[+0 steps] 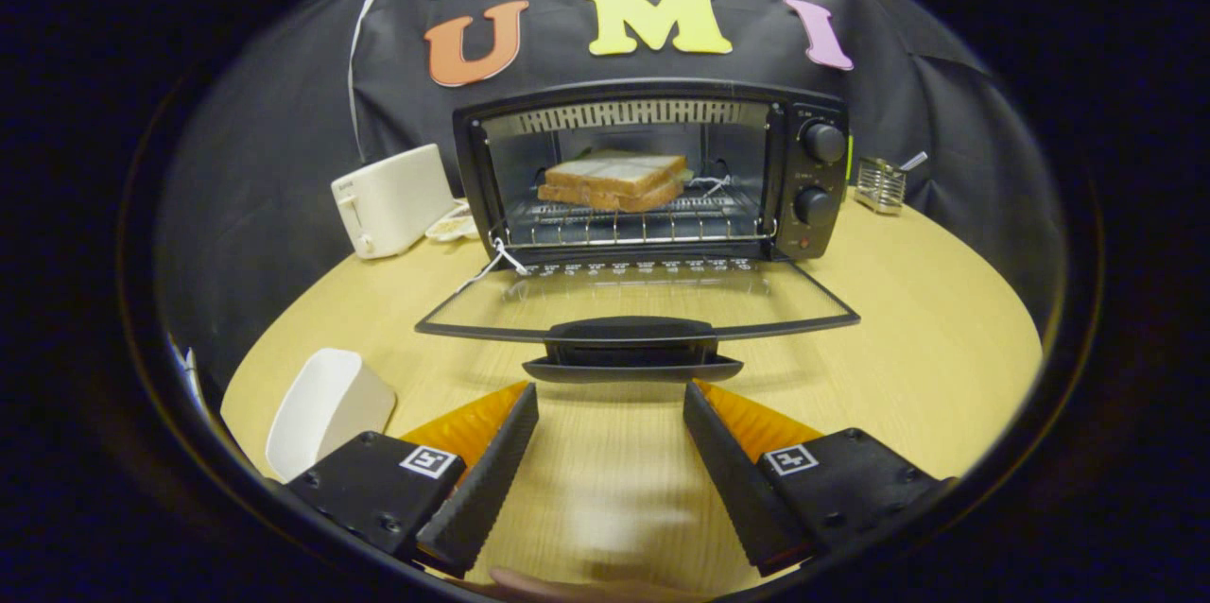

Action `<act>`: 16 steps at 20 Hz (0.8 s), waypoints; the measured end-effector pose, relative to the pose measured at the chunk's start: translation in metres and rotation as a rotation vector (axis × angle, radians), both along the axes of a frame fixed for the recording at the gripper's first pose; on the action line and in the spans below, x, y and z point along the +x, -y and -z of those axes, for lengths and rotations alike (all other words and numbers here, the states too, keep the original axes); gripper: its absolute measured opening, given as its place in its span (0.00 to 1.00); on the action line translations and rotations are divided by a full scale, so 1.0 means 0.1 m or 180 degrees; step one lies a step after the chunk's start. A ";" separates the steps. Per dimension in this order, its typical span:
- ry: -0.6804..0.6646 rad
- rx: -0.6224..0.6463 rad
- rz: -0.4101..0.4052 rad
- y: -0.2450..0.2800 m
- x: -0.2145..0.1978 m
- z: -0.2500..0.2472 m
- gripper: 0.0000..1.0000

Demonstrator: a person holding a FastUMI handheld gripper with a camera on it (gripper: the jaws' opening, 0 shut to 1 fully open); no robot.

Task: Open the toaster oven, put the food inside, and close the toaster oven door.

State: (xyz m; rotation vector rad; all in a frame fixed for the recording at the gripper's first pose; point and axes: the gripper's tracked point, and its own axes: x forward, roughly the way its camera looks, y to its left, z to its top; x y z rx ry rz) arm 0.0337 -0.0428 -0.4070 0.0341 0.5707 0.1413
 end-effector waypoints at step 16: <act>0.0968 -0.0128 -0.0026 -0.06 0.24 -0.87 1.00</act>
